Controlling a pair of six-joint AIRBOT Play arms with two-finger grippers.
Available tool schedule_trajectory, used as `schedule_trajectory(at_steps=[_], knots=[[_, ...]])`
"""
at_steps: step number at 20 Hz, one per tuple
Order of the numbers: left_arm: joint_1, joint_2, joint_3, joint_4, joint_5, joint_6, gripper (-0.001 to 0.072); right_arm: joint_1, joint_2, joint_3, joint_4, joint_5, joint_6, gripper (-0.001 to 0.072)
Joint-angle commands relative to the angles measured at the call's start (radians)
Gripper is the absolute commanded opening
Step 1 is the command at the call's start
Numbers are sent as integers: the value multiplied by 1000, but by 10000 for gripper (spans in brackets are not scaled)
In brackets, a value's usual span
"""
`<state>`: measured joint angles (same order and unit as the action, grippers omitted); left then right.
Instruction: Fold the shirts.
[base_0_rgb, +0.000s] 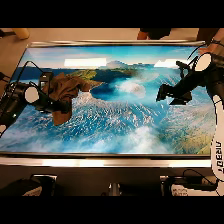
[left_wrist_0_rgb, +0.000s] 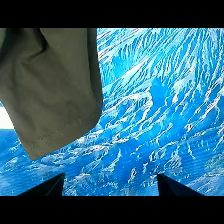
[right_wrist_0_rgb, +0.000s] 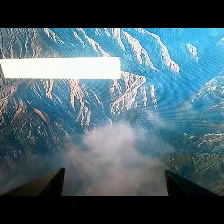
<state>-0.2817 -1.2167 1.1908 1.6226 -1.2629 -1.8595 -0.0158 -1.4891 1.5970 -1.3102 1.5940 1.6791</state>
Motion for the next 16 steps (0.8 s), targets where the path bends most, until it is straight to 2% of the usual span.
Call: schedule_trajectory(at_steps=[1,14,16], knots=[[0,1,0,0,0,0,720,1,0,0,0,0,0,670],[0,1,0,0,7,-1,720,1,0,0,0,0,0,670],[0,-2,-2,0,129,0,720,1,0,0,1,-25,1,670]])
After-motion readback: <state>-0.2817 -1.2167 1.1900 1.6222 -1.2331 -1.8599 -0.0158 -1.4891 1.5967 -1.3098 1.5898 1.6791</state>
